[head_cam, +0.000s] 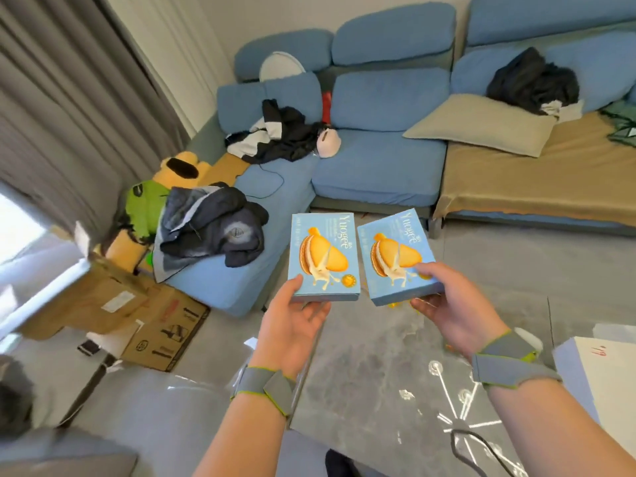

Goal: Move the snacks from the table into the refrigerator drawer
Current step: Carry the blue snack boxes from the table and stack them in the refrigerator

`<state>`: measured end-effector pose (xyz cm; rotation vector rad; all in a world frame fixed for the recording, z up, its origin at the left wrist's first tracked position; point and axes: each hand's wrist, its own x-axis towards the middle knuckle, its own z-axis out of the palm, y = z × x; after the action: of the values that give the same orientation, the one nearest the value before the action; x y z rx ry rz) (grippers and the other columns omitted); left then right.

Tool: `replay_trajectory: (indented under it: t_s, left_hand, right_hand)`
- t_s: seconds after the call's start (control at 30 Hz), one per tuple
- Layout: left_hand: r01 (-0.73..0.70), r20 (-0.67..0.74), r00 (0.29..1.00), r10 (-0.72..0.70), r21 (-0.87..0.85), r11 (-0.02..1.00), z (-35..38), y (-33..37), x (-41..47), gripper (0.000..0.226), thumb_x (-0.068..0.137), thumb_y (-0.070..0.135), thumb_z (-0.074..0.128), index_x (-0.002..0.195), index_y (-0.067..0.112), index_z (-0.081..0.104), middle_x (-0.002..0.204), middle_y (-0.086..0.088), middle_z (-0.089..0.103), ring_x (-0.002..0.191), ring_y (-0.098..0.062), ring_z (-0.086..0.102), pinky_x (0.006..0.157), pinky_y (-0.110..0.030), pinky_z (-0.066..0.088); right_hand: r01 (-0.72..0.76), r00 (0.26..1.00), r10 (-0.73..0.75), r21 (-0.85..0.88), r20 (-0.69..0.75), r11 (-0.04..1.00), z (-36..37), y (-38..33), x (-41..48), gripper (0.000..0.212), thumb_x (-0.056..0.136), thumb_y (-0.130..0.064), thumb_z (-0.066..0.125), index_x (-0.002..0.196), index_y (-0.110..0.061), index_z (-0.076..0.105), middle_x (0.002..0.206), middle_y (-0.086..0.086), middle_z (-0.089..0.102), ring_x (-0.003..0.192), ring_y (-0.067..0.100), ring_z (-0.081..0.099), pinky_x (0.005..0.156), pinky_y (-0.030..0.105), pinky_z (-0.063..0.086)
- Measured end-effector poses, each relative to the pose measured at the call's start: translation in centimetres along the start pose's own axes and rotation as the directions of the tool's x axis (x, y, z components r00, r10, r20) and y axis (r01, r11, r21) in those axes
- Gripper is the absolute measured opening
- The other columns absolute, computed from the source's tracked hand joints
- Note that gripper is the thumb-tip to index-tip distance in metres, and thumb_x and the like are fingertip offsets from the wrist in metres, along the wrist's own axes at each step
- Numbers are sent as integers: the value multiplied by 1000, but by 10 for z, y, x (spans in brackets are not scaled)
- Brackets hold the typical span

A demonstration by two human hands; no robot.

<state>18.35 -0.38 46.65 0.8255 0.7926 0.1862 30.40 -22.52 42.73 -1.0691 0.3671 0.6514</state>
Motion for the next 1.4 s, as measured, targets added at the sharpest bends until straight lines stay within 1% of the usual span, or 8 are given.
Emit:
replay_trajectory:
  t_s: [0.13, 0.3, 0.57, 0.67, 0.83, 1.0, 1.2, 1.4]
  left_hand:
    - [-113, -36, 993, 110, -88, 990, -30, 35, -36, 27, 100, 24, 63, 123, 11, 69, 128, -15, 73, 113, -31, 66, 101, -43, 53]
    - [-243, -87, 969, 232, -157, 957, -81, 70, -82, 30, 100, 25, 62, 127, 13, 68, 131, -13, 72, 119, -31, 66, 108, -45, 49]
    - [-425, -197, 902, 383, -255, 869, -193, 122, -167, 36, 100, 25, 62, 134, 14, 64, 126, -12, 74, 113, -29, 69, 94, -42, 52]
    - [-497, -245, 865, 438, -309, 811, -254, 140, -210, 34, 99, 25, 63, 132, 15, 66, 127, -11, 74, 114, -29, 69, 96, -42, 53]
    - [-598, -350, 798, 491, -357, 718, -349, 159, -275, 38, 98, 27, 63, 134, 17, 65, 130, -9, 73, 118, -27, 68, 99, -41, 51]
    - [-720, -477, 689, 546, -364, 590, -450, 163, -346, 28, 100, 27, 62, 125, 18, 68, 118, -8, 77, 109, -25, 70, 92, -39, 52]
    - [-821, -630, 565, 532, -362, 442, -538, 152, -402, 22, 100, 26, 62, 118, 18, 71, 110, -6, 78, 105, -24, 71, 89, -38, 52]
    - [-867, -739, 484, 469, -332, 372, -588, 147, -431, 25, 98, 25, 63, 120, 19, 72, 120, -6, 76, 111, -25, 70, 95, -39, 52]
  right_hand:
    - [-7, 997, 8, -16, 78, 1000, 56, -3, -18, 13, 86, -19, 75, 97, -21, 69, 92, 6, 60, 79, 18, 56, 71, 33, 52]
    - [12, 974, -1, -47, 226, 999, 122, 15, -50, 8, 88, -20, 74, 95, -22, 70, 90, 3, 62, 79, 16, 59, 74, 33, 53]
    - [64, 909, -11, -114, 416, 991, 226, 84, -124, 31, 87, -23, 74, 115, -11, 74, 104, 6, 67, 80, 17, 62, 76, 35, 54]
    - [70, 867, 22, -166, 498, 984, 273, 124, -164, 48, 89, -22, 73, 129, 1, 65, 108, 9, 69, 81, 18, 65, 82, 38, 55]
    - [93, 794, 65, -226, 604, 970, 348, 191, -229, 47, 91, -21, 72, 133, -1, 65, 135, 18, 67, 97, 22, 66, 89, 42, 54]
    - [129, 674, 177, -350, 718, 928, 419, 267, -297, 48, 92, -20, 69, 135, -1, 63, 139, 20, 63, 104, 24, 65, 103, 47, 52]
    - [159, 576, 307, -472, 758, 867, 485, 341, -349, 44, 95, -20, 67, 135, -1, 63, 116, 10, 71, 98, 22, 63, 83, 38, 56]
    - [148, 482, 417, -540, 771, 828, 535, 405, -368, 48, 95, -22, 66, 138, -2, 61, 121, 7, 72, 103, 20, 66, 78, 33, 58]
